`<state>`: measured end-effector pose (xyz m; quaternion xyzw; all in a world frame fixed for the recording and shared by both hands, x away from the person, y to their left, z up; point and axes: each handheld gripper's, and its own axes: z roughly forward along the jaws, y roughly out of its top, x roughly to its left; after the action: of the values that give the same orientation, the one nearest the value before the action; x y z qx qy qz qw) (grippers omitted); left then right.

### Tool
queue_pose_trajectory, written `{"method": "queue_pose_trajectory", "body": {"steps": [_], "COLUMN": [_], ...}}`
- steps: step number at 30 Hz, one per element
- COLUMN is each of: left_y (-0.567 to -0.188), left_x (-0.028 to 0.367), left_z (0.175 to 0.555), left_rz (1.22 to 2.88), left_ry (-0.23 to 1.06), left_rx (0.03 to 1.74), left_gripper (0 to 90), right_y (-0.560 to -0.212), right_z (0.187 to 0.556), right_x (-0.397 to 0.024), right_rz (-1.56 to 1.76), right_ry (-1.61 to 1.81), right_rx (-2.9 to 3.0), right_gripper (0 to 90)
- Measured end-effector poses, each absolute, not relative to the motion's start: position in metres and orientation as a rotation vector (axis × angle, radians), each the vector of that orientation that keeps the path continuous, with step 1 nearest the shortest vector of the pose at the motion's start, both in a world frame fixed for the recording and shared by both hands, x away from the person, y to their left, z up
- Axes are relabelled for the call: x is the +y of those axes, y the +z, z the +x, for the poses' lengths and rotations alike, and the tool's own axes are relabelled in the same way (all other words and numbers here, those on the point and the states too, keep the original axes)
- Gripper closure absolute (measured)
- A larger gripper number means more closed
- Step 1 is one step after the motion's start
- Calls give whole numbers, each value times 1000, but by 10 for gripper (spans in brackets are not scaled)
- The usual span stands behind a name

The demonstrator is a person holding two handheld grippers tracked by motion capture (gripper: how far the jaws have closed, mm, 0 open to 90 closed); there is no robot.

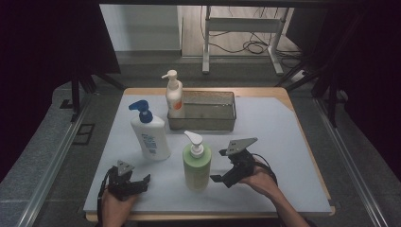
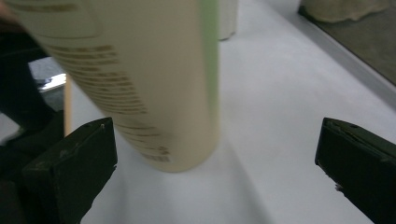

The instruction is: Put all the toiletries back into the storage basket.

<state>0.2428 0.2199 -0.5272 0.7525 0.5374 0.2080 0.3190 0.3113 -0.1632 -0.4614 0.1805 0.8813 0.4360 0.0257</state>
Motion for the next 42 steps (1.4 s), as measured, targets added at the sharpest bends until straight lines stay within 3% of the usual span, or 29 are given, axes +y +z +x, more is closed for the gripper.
{"method": "queue_pose_trajectory", "body": {"steps": [42], "left_y": [-527], "left_x": [220], "left_z": [243], "left_rz": [1980], "left_ry": [546], "left_rx": [1413], "left_gripper": [117], "right_y": [-437], "right_z": [296], "right_x": [-112], "right_rz": [426], "right_ry": [1365], "right_rx": [2693], "right_gripper": [6]}}
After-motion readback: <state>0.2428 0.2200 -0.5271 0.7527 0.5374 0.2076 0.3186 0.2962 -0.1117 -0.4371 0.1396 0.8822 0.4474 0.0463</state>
